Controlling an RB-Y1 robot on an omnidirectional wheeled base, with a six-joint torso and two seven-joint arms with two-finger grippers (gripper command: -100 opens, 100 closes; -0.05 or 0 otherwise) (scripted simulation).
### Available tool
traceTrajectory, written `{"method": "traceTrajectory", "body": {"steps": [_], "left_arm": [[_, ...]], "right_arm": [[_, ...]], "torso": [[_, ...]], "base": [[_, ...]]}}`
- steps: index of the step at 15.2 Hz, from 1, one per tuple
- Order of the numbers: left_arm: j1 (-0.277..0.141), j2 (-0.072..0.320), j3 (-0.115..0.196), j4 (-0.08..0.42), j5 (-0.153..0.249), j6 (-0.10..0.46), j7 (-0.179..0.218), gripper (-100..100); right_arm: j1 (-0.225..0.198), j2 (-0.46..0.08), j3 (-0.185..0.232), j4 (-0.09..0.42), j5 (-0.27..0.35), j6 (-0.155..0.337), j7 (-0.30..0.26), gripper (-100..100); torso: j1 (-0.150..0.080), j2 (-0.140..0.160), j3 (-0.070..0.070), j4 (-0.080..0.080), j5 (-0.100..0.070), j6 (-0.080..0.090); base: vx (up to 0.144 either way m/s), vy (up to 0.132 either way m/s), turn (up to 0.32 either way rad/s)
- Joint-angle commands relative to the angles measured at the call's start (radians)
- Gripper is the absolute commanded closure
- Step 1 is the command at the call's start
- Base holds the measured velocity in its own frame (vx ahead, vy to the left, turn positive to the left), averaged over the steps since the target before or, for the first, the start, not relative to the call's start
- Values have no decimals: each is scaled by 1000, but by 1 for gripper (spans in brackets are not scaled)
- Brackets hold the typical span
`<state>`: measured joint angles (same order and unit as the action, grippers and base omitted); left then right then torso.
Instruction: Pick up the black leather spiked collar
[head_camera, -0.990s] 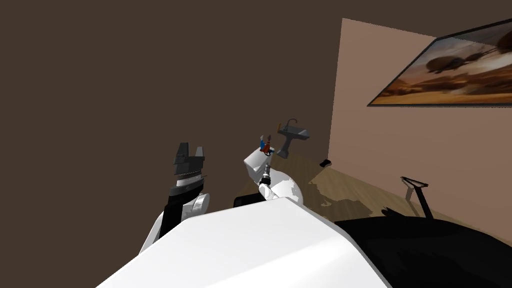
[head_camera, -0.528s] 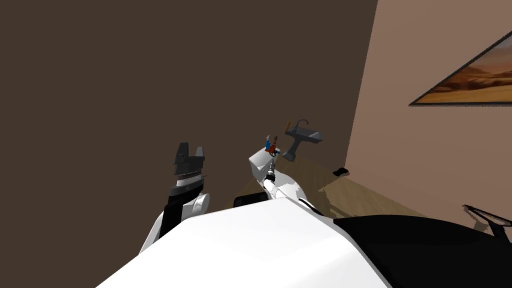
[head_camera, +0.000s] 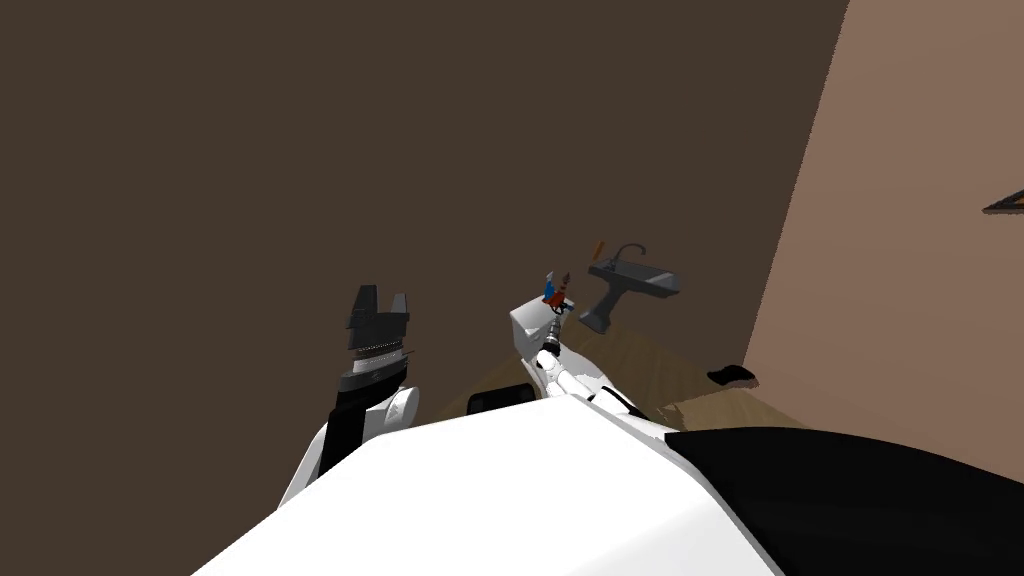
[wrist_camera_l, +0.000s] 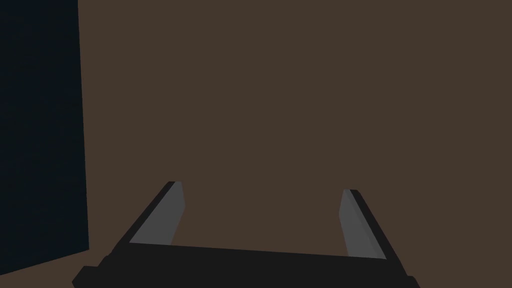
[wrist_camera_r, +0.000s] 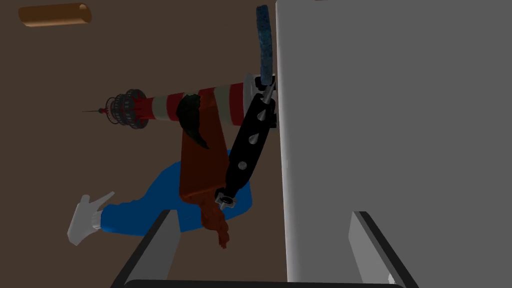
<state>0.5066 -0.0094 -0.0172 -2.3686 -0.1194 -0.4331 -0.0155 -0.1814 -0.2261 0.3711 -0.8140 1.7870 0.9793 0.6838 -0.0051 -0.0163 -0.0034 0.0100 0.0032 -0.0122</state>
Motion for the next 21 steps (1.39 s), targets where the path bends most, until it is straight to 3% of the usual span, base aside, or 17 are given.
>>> {"method": "traceTrajectory", "body": {"steps": [1,11,13,15,17,20,21], "left_arm": [[0,0,0,0,0,0,0,0],[0,0,0,0,0,0,0,0],[0,0,0,0,0,0,0,0],[0,0,0,0,0,0,0,0],[0,0,0,0,0,0,0,0],[0,0,0,0,0,0,0,0],[0,0,0,0,0,0,0,0]], "right_arm": [[-3,-19,-28,-31,-14,-14,21,-100],[-92,-117,-187,80,-91,-66,34,-100],[-92,-117,-187,80,-91,-66,34,-100],[-112,-145,-223,106,-108,-78,36,-100],[-112,-145,-223,106,-108,-78,36,-100],[-131,-172,-256,129,-124,-89,39,-100],[-117,-160,-243,112,-119,-84,43,-100]], "torso": [[0,0,0,0,0,0],[-8,-35,-11,14,9,-19],[-9,-40,-13,13,9,-19],[-9,-43,-15,12,9,-19],[-9,-42,-15,12,9,-19],[-9,-42,-15,12,9,-19],[-9,-43,-15,13,10,-20]], "base": [[-52,-4,188],[-51,9,291],[-9,-4,88],[-8,8,189],[-23,9,156],[-24,8,143],[-21,3,84]]}}
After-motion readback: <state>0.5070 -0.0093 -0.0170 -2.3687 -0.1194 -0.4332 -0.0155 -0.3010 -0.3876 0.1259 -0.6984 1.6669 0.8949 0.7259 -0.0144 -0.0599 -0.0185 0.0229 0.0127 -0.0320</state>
